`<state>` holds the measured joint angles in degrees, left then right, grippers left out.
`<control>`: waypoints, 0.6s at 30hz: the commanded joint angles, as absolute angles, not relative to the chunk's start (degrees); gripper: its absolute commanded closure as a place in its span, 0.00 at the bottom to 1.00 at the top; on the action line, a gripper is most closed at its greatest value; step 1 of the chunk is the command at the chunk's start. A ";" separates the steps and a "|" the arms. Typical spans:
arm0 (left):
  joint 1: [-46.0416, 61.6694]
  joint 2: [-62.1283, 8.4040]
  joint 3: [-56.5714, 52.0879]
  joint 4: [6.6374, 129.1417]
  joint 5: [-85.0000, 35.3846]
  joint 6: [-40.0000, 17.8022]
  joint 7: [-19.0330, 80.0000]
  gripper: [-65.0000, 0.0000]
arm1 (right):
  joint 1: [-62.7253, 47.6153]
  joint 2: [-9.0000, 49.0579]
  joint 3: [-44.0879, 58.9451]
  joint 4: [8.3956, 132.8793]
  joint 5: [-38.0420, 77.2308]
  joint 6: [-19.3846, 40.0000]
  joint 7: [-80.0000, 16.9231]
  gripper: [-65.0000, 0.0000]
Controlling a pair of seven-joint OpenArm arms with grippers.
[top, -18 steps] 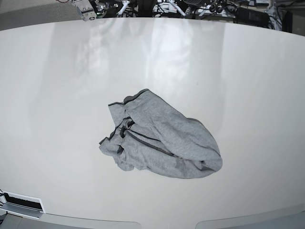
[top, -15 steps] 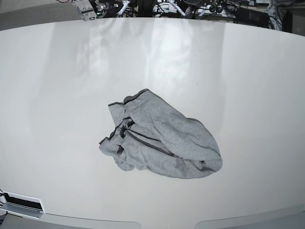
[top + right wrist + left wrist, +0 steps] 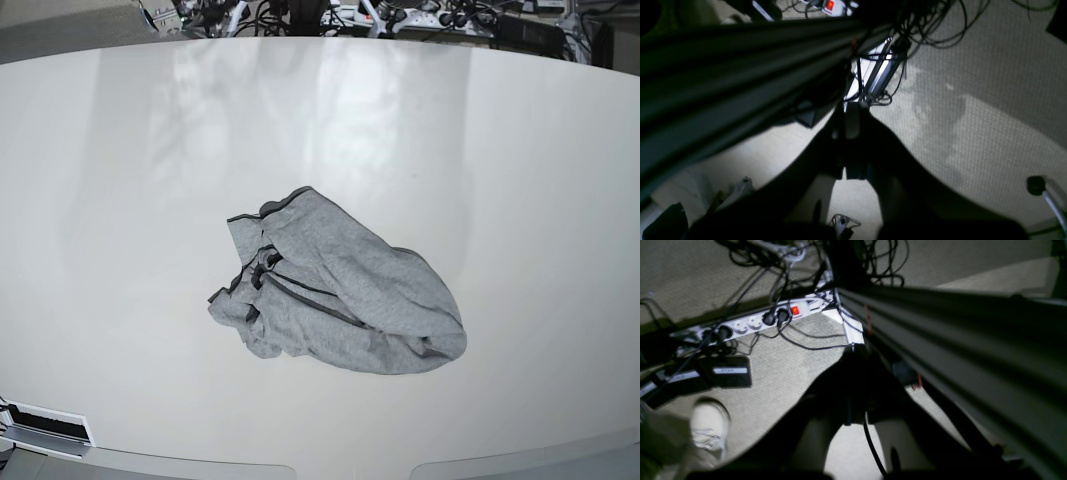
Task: Layout the t-shirt on the table in an organized manner, then fold the t-shirt properly
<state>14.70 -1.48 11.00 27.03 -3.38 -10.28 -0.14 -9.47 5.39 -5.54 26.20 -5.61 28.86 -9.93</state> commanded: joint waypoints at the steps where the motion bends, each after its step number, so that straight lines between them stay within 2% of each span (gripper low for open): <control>1: 16.12 -1.26 11.03 28.45 -3.38 -10.72 0.45 1.00 | -10.76 5.82 -5.63 27.59 -5.63 30.65 -9.91 1.00; 5: 19.92 -1.26 11.03 33.98 -3.49 -10.70 6.15 1.00 | -16.64 6.87 -5.65 33.76 -5.56 32.60 -13.02 1.00; 11: 25.98 -4.49 11.03 43.05 -8.29 -10.70 10.90 1.00 | -26.85 8.40 -5.65 48.21 0.58 29.30 -16.16 1.00; 18: 31.77 -8.80 11.03 52.27 -12.21 -10.70 17.63 1.00 | -36.21 10.50 -5.63 64.66 1.98 29.56 -22.76 1.00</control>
